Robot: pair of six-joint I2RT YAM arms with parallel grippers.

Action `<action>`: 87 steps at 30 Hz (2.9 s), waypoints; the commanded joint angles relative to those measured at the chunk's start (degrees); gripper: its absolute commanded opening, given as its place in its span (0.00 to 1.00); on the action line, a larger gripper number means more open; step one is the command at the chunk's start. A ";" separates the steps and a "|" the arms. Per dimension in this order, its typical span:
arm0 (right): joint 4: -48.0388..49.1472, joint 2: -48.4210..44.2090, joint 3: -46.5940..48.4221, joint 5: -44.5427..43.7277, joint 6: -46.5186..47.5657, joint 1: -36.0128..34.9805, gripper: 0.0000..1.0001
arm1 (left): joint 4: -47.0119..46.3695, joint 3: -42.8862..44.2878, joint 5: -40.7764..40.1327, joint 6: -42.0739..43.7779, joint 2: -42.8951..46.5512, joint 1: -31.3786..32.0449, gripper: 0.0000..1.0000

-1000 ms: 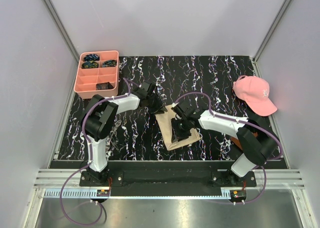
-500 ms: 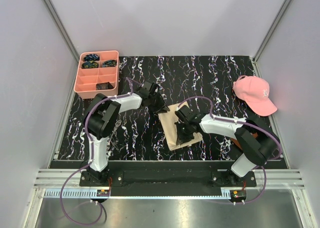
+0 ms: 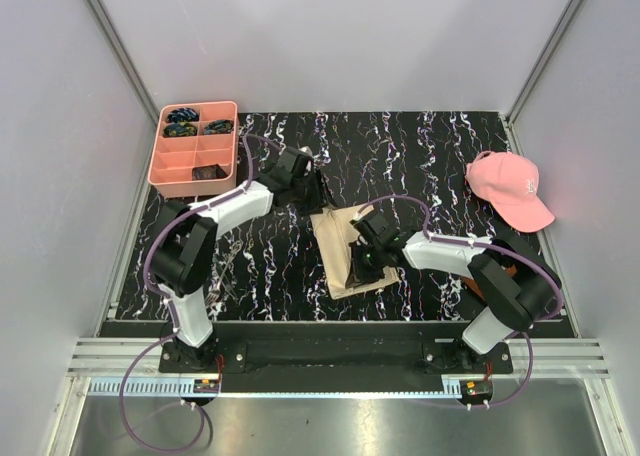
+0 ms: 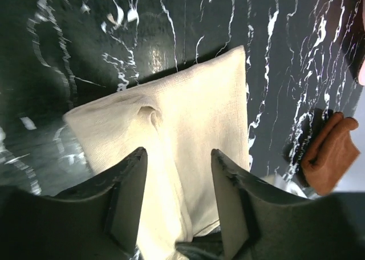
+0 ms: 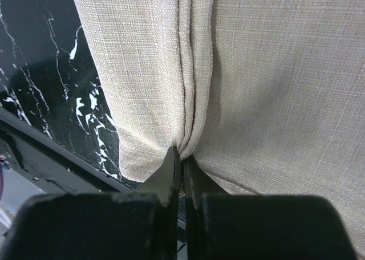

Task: Fold the napkin into a case and place the utensils inside
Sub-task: Fold the lower triangle-folded napkin at the center of the board.

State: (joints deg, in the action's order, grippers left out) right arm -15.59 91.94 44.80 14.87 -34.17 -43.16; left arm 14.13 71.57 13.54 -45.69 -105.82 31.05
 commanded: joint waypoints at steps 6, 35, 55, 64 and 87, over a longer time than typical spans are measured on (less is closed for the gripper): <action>4.87 1.66 -4.10 2.35 -0.54 2.29 0.00 | 7.93 7.00 -4.40 8.16 -2.45 0.33 0.27; -1.72 -6.24 -3.31 -1.51 1.83 2.73 0.00 | 4.32 11.49 -4.04 6.84 -6.86 0.94 0.59; -0.66 -7.74 -3.22 -0.02 2.18 2.81 0.00 | 18.48 21.68 -22.06 14.64 -7.03 7.89 0.56; -0.49 -7.83 -3.40 0.33 2.53 2.73 0.00 | 21.55 26.95 -15.14 33.55 -9.57 7.01 0.57; -0.14 -8.53 -3.58 1.39 1.92 2.81 0.00 | 28.76 33.81 -6.25 42.35 -20.13 4.46 0.46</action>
State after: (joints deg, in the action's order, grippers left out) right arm -16.53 84.71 41.41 15.16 -32.80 -40.66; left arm 43.55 104.81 4.51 -3.86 -125.99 35.99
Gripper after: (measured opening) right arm 0.018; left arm 0.500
